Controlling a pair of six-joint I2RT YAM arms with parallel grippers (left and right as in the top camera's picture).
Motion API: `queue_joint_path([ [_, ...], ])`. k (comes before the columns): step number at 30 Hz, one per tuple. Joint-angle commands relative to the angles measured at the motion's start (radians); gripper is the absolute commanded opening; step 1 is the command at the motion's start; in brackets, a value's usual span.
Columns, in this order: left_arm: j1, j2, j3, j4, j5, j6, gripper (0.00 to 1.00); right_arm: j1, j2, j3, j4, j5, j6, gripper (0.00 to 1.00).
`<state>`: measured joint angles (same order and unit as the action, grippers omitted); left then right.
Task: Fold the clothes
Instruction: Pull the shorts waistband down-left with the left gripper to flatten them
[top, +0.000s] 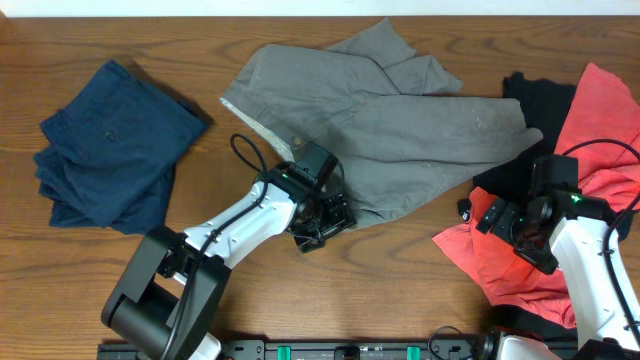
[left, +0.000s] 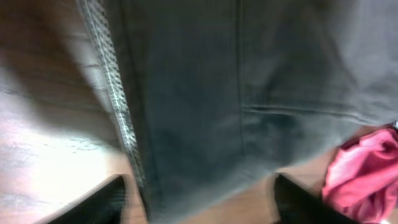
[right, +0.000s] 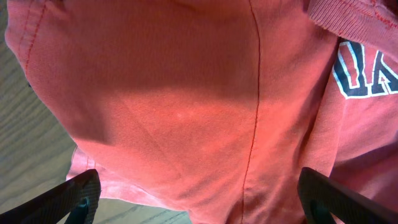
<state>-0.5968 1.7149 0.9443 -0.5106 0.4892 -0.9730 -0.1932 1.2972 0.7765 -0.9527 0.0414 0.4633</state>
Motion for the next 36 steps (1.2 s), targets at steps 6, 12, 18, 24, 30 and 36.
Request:
queue_joint_path([
  [6, 0.003, 0.004, -0.005, -0.005, -0.090, -0.056, 0.13, -0.010, 0.001, -0.001, -0.004, 0.014, -0.022, 0.99],
  [12, 0.014, 0.003, -0.005, -0.084, -0.096, 0.015, 0.06, -0.010, 0.001, -0.001, -0.004, 0.014, -0.034, 0.99],
  [18, 0.152, -0.018, -0.004, -0.264, -0.254, 0.148, 0.06, -0.010, 0.001, -0.001, -0.010, 0.011, -0.048, 0.99],
  [24, 0.432, -0.093, -0.004, -0.386, -0.322, 0.271, 0.06, -0.010, 0.001, -0.024, -0.023, -0.043, -0.093, 0.89],
  [30, 0.599, -0.152, -0.005, -0.494, -0.286, 0.336, 0.06, -0.010, 0.001, -0.089, 0.011, -0.113, -0.094, 0.50],
  [36, 0.607, -0.161, -0.005, -0.527, -0.292, 0.397, 0.06, -0.010, 0.001, -0.135, 0.029, -0.170, -0.094, 0.48],
])
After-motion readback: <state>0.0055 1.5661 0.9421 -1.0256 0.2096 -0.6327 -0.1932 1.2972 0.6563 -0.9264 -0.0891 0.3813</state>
